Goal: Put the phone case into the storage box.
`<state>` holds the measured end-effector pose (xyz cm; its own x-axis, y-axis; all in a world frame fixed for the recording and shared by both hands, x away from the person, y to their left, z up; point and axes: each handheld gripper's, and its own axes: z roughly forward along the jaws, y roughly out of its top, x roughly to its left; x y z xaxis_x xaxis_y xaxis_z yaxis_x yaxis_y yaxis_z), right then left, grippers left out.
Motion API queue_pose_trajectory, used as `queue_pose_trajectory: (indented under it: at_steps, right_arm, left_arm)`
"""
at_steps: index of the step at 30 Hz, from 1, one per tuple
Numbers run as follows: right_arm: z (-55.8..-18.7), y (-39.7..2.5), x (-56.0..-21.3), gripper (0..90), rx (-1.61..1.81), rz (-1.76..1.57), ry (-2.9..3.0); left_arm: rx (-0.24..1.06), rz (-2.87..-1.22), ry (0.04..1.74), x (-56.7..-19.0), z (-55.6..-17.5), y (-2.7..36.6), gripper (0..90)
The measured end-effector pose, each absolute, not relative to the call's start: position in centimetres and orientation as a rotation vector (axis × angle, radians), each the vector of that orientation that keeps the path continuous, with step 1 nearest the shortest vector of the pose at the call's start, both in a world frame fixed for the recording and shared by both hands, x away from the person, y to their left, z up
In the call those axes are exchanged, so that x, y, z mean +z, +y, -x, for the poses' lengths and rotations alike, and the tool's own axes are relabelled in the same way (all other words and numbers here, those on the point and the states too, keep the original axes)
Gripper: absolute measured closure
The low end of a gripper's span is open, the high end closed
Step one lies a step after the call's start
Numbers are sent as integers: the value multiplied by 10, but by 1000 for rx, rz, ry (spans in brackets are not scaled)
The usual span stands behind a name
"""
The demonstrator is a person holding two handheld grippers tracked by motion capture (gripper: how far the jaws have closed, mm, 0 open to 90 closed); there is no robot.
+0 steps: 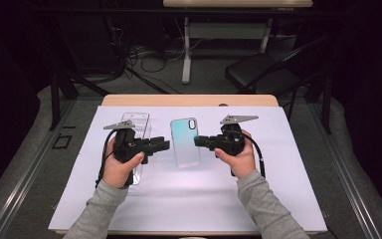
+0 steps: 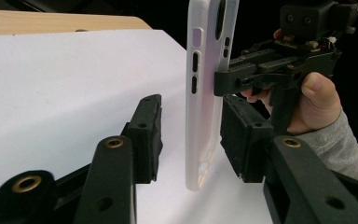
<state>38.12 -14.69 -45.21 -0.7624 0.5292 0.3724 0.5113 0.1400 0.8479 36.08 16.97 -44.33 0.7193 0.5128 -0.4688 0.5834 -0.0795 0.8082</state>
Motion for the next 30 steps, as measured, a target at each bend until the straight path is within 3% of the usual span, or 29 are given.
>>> queue_pose_trajectory:
  at_steps: [7, 22, 30]
  right_arm:
    - [-381, -148, -452, 832, 1740, -1083, 2342]
    - [-380, -148, -452, 833, 1732, -1083, 2316]
    - [-379, -149, -452, 833, 1735, -1087, 2291]
  left_arm:
    - [77, -1698, 856, -442, -360, 171, 419]
    - [139, -1730, 901, -440, -361, 174, 398]
    - [248, -1749, 898, -436, -359, 176, 400]
